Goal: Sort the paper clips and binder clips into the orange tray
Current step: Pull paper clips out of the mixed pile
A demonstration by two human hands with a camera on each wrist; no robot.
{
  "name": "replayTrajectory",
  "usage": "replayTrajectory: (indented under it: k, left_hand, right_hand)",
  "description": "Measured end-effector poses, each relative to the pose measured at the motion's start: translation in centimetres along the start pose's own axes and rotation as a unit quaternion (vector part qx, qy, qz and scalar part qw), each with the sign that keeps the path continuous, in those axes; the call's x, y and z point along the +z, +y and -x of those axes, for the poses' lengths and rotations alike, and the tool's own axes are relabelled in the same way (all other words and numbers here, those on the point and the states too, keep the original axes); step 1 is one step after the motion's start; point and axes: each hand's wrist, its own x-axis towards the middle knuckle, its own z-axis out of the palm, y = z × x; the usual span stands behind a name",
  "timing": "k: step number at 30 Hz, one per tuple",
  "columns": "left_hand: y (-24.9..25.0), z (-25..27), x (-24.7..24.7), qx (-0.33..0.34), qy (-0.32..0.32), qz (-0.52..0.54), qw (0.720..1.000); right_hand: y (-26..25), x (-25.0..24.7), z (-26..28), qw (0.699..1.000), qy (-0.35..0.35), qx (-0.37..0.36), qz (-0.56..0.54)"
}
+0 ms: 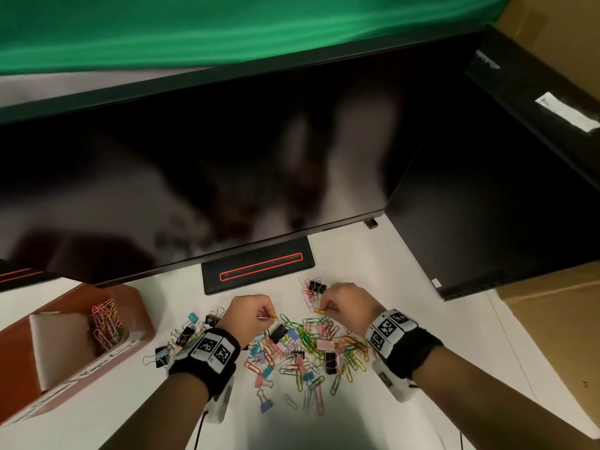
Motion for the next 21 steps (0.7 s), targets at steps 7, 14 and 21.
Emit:
replayTrajectory:
  k: [7, 14, 21]
  left_hand:
    - [0.9, 1.7, -2.6, -0.033, 0.072, 0.085, 0.993]
    - [-0.1, 4.9, -6.0, -0.022, 0.129, 0.134, 0.982]
    - [-4.4, 11.0, -10.1, -0.019, 0.169, 0.196, 0.966]
  right_hand:
    - [-1.9, 1.5, -1.4, 0.999, -0.032, 0.039, 0.018]
    - [-3.2, 1.5, -1.7, 0.992, -0.071, 0.076, 0.07]
    - [-4.7, 1.7, -1.5, 0.99, -0.058, 0.074, 0.105]
